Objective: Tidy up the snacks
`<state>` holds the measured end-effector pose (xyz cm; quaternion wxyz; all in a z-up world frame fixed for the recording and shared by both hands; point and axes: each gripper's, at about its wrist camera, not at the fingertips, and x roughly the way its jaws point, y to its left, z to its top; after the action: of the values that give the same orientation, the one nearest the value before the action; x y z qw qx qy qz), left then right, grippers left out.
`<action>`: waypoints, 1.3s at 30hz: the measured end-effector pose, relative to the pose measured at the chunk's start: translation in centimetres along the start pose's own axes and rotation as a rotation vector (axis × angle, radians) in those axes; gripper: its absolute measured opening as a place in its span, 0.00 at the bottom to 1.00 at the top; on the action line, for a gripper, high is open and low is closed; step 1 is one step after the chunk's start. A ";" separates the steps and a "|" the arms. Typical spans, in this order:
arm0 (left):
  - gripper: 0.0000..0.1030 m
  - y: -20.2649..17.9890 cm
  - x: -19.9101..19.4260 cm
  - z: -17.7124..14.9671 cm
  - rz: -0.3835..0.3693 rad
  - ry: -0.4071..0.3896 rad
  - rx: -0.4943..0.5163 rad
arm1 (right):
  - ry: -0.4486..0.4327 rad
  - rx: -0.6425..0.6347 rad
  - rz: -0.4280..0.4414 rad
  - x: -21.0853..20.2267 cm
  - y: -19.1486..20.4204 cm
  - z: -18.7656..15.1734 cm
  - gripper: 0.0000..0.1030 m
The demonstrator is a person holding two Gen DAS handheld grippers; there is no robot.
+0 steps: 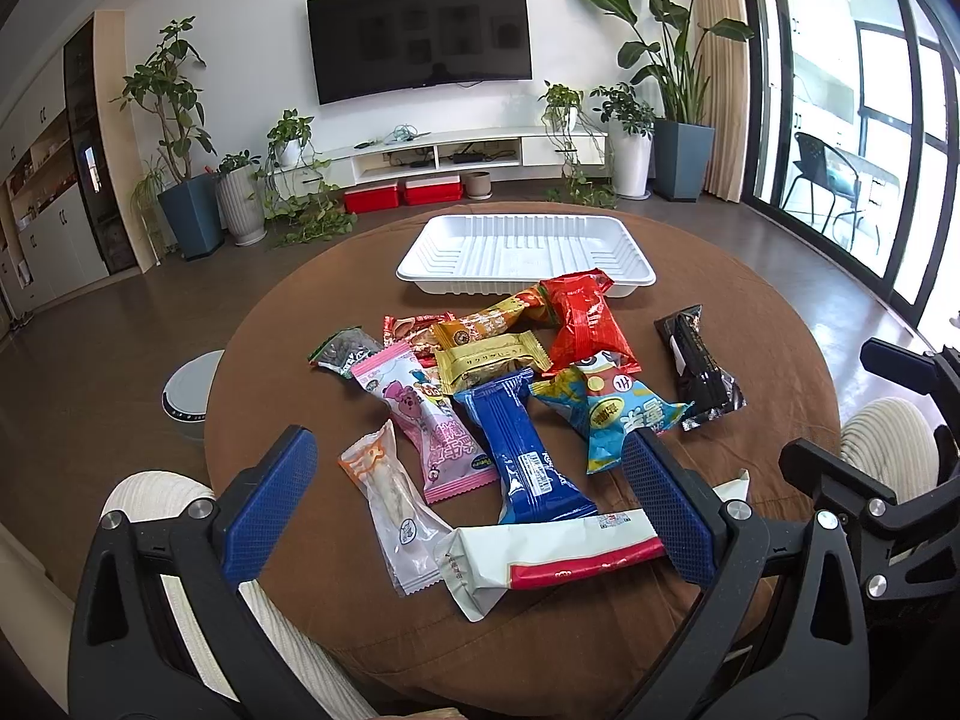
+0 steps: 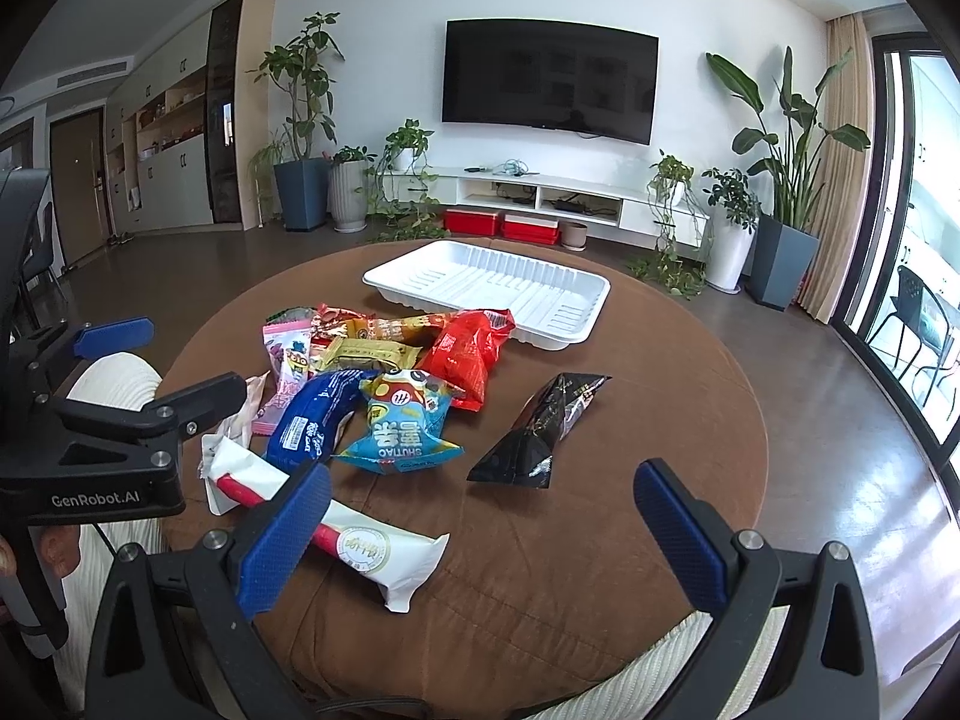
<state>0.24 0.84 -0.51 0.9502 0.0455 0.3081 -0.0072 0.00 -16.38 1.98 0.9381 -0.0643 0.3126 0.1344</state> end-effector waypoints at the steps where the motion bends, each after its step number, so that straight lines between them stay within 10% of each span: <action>1: 1.00 0.0 0.0 0.0 -0.001 0.000 0.000 | 0.001 -0.004 0.000 0.0 0.1 0.0 1.00; 39: 1.00 2.2 1.1 -0.4 0.020 0.041 -0.029 | 0.042 -0.133 0.066 1.0 2.7 -0.6 1.00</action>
<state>0.99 3.08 -1.31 0.9444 0.0351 0.3269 0.0075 -0.36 -13.67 0.80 0.9201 -0.1188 0.3243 0.1846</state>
